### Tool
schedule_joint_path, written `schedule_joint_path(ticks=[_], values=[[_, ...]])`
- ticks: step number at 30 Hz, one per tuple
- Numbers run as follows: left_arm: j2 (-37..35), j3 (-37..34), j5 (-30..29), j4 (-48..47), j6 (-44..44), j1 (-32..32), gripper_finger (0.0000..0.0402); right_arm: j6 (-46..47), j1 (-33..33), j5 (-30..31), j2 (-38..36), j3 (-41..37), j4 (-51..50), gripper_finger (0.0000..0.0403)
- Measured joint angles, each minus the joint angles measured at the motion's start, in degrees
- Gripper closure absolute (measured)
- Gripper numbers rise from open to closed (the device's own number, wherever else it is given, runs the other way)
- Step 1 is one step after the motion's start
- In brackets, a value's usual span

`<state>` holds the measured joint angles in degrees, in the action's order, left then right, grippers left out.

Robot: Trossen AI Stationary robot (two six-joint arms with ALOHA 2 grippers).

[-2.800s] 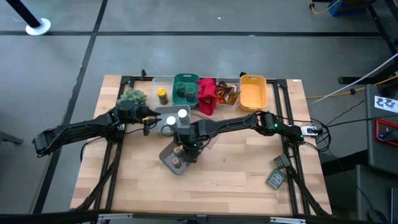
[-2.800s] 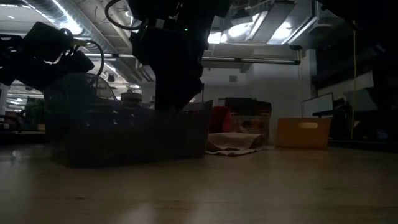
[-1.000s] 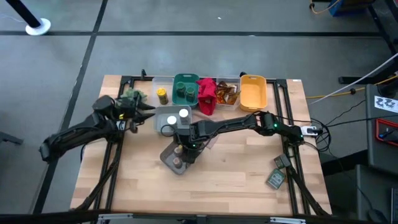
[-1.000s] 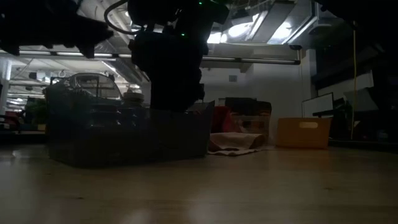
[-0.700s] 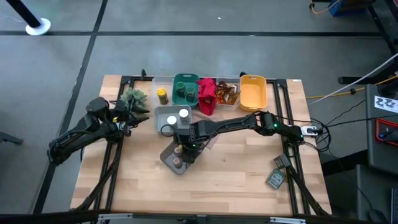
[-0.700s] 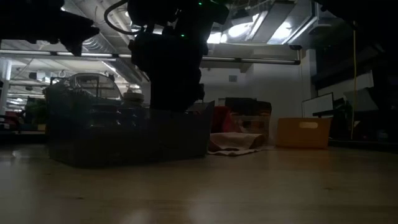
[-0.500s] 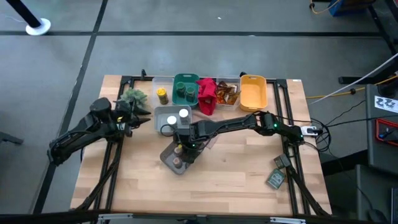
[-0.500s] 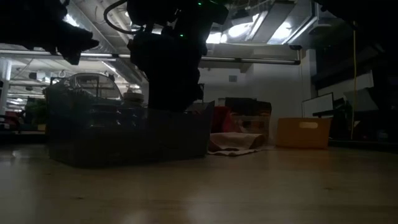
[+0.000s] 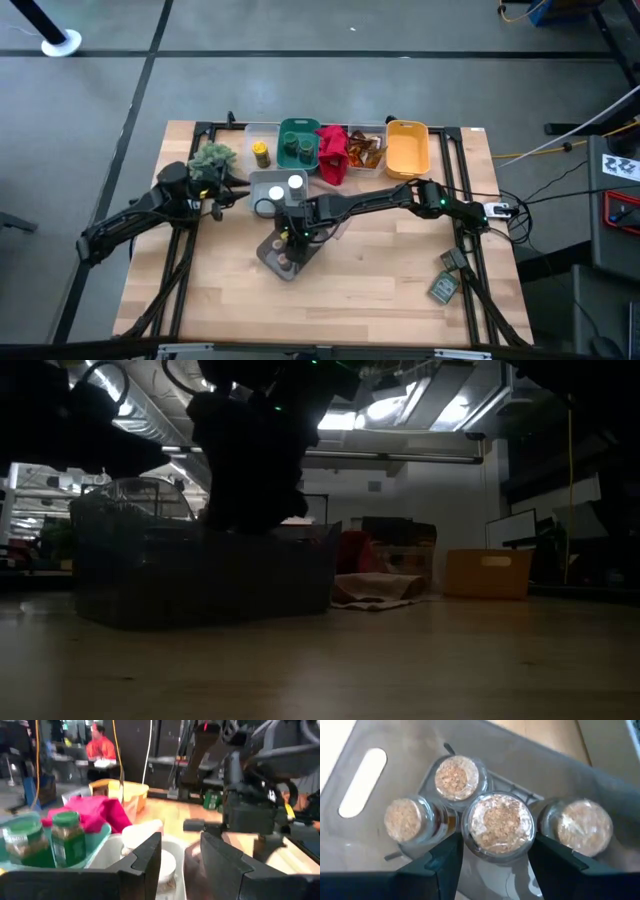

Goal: Sort spices by type
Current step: Put the brown seasoning bottle into the black bin

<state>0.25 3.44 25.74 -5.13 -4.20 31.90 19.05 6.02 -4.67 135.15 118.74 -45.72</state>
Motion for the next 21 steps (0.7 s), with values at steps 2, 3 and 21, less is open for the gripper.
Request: schedule_joint_path(ticks=[2, 3, 21], values=[[0.00, -0.56, -0.01, 2.16, -0.12, 0.00, 0.0274, 0.00, 0.00, 0.00, 0.00, 0.00, 0.53, 0.0189], [0.02, -0.71, -0.01, 2.61, 0.13, 0.00, 0.0274, 0.00, 0.00, 0.01, 0.00, 0.00, 0.97, 0.0189], [0.26, -1.09, -0.02, 3.78, 2.71, 0.00, 0.0274, 0.00, -0.04, 0.02, 0.00, 0.00, 3.10, 0.0189]])
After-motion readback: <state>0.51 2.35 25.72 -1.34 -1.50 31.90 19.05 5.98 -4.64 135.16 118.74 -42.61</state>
